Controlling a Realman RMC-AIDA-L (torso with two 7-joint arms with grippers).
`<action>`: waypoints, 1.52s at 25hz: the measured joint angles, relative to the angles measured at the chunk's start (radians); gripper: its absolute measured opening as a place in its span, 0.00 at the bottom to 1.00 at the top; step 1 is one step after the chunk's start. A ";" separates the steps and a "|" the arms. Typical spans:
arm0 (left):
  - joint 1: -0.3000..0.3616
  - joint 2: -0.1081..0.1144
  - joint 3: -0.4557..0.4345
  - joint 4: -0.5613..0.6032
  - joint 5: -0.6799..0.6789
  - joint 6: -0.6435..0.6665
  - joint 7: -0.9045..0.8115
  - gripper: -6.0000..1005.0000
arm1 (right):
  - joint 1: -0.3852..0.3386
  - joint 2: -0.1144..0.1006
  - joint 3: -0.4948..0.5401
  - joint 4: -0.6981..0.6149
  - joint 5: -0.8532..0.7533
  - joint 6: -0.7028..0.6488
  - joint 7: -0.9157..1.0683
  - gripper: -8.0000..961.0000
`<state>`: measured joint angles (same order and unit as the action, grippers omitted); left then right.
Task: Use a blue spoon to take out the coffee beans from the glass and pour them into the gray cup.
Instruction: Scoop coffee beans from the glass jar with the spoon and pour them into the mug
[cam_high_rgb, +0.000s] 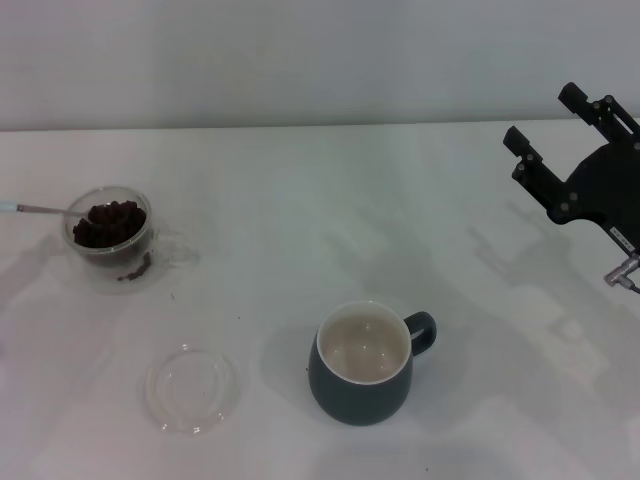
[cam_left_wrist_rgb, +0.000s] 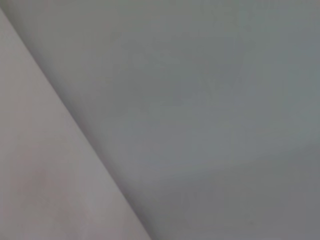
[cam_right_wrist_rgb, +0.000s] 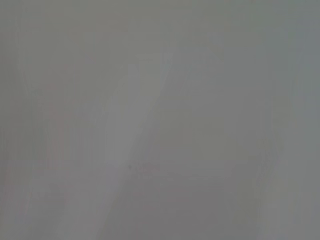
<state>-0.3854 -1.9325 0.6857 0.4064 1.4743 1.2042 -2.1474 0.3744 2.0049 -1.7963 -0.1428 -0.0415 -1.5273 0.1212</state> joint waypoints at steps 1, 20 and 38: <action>0.001 -0.001 0.000 0.000 -0.009 0.014 0.001 0.14 | 0.000 0.000 0.000 0.000 0.000 0.000 0.000 0.73; 0.004 -0.038 0.007 -0.010 -0.036 0.128 0.042 0.14 | 0.001 0.000 0.002 0.001 0.000 0.010 -0.008 0.73; -0.066 -0.081 0.044 -0.063 0.010 0.190 0.040 0.14 | -0.003 0.002 0.009 0.001 0.011 0.056 -0.008 0.73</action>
<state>-0.4518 -2.0131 0.7294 0.3436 1.4847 1.3944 -2.1079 0.3710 2.0065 -1.7869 -0.1415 -0.0306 -1.4715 0.1134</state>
